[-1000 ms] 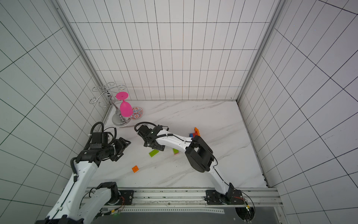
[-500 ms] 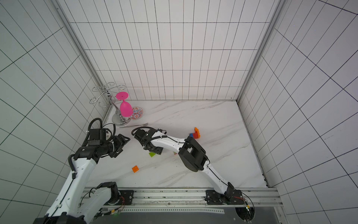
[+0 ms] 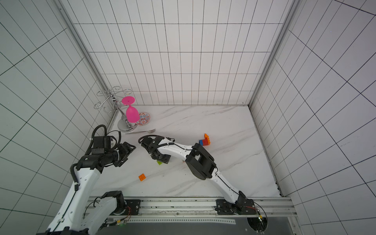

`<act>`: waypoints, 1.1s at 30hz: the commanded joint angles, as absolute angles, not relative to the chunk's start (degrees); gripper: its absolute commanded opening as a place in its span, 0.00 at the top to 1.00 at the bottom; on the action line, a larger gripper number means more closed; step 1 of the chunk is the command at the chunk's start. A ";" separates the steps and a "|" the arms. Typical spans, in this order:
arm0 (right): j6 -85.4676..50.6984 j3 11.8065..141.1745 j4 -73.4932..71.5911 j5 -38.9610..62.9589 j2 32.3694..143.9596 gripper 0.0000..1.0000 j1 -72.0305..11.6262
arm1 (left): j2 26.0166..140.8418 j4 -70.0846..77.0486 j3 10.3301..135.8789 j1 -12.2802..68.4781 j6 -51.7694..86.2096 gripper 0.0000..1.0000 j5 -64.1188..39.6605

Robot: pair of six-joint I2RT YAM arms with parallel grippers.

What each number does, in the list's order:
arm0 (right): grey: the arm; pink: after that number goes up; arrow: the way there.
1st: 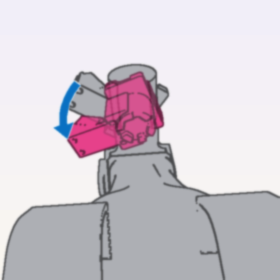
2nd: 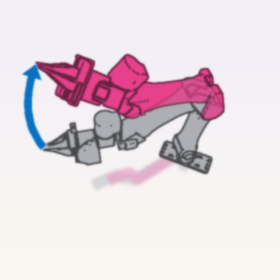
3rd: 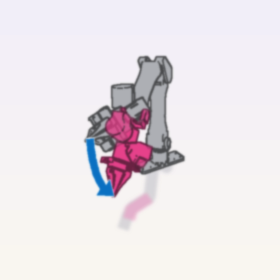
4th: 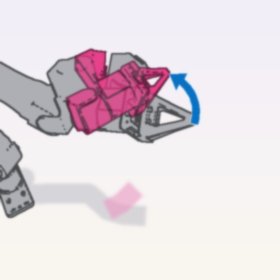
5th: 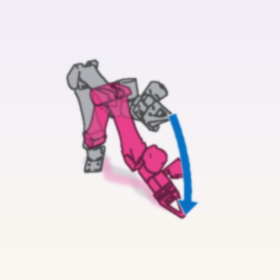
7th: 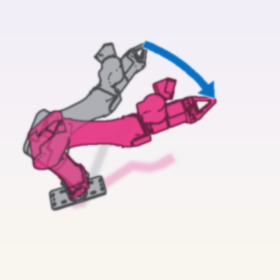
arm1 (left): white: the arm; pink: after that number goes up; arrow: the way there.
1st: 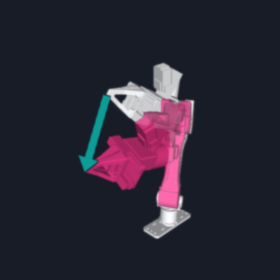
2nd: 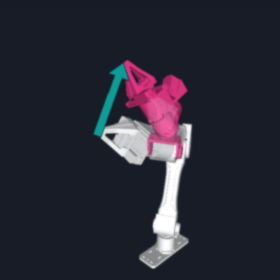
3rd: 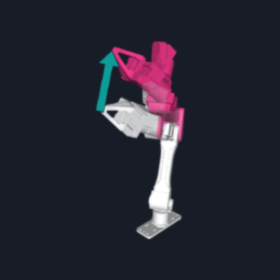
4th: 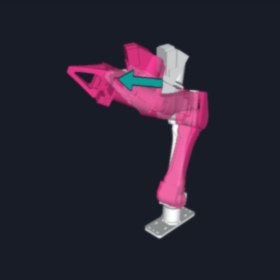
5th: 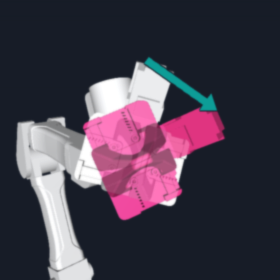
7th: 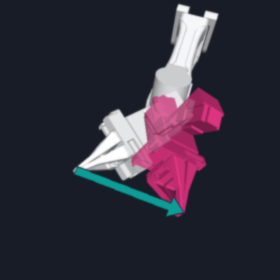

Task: Assemble the letter r with lego
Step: Pick up the lego brick from the center of the board.

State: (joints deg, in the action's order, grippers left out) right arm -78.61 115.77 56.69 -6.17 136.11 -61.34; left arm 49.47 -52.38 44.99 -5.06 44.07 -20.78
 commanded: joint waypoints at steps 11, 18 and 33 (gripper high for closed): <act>-78.42 114.17 59.39 -2.63 136.23 0.38 -62.12 | 48.32 -51.35 44.65 -5.36 44.63 0.23 -20.09; -78.13 113.18 59.27 -1.94 135.60 0.48 -62.60 | 48.46 -50.39 44.25 -5.39 44.90 0.23 -20.40; -69.37 109.21 50.74 -0.16 131.38 0.99 -62.04 | 48.59 -51.42 44.04 -5.31 42.80 0.23 -21.89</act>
State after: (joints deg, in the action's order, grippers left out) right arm -73.25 112.84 55.42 -2.50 134.37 -61.56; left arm 49.01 -51.59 44.40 -5.10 44.21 -20.99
